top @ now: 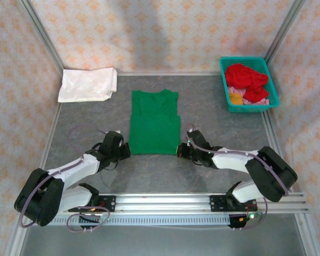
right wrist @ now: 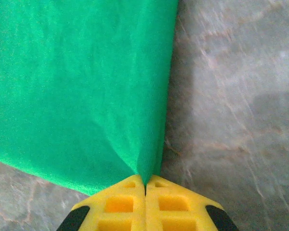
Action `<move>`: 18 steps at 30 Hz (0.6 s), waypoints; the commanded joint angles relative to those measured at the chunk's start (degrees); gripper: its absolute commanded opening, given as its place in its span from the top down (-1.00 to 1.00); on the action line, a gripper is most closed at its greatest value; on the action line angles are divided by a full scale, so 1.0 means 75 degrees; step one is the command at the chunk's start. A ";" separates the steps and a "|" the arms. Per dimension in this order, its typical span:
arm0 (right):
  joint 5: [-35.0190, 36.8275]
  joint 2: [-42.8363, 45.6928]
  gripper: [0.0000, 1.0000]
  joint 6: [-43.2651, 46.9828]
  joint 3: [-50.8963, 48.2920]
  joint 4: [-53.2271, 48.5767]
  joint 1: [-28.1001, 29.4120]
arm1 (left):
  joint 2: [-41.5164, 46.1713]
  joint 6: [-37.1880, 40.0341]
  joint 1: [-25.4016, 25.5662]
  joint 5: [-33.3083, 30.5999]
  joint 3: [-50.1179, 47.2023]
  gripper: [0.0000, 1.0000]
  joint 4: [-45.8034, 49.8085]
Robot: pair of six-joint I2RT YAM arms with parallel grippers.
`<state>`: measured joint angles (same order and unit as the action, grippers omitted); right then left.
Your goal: Fold and stack the t-shirts
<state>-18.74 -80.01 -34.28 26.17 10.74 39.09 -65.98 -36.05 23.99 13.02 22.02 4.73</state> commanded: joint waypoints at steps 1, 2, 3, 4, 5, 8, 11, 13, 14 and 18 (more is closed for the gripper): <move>-0.0259 0.0511 1.00 -0.0007 -0.0353 -0.0173 0.0092 | 0.0502 -0.0056 0.0533 -0.0160 0.0021 1.00 0.0929; -0.0295 0.0707 1.00 -0.0050 -0.0449 -0.0269 0.0145 | 0.0633 -0.0075 0.0743 -0.0250 0.0071 1.00 0.1212; -0.0295 0.1000 1.00 -0.0137 -0.0607 -0.0384 0.0194 | 0.0853 -0.0154 0.1020 -0.0383 0.0116 1.00 0.1506; -0.0284 0.1343 1.00 -0.0281 -0.0791 -0.0475 0.0213 | 0.1123 -0.0307 0.1225 -0.0493 0.0117 1.00 0.1744; -0.0268 0.1576 1.00 -0.0409 -0.0957 -0.0536 0.0214 | 0.1378 -0.0450 0.1360 -0.0531 0.0085 1.00 0.1880; -0.0159 0.2761 1.00 -0.0747 -0.1220 -0.1015 0.0214 | 0.2375 -0.0892 0.1672 -0.0657 -0.0104 1.00 0.2191; -0.0204 0.3370 1.00 -0.0752 -0.0783 -0.1718 0.0214 | 0.3050 -0.0935 0.1700 -0.0755 0.0088 1.00 0.2530; -0.0090 0.3533 1.00 -0.0772 -0.0405 -0.1901 0.0214 | 0.3052 -0.0732 0.1700 -0.0879 0.0537 1.00 0.2832; -0.0007 0.3560 1.00 -0.0773 -0.0189 -0.2042 0.0214 | 0.2978 -0.0640 0.1700 -0.0987 0.0801 1.00 0.3007; 0.0694 0.3411 1.00 -0.0398 0.1099 -0.2913 0.0180 | 0.2655 -0.0311 0.1583 -0.1492 0.1821 1.00 0.3330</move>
<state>-18.35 -54.57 -38.79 28.21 -6.28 40.45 -45.71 -40.34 36.36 6.74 30.50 26.50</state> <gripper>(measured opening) 0.040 0.044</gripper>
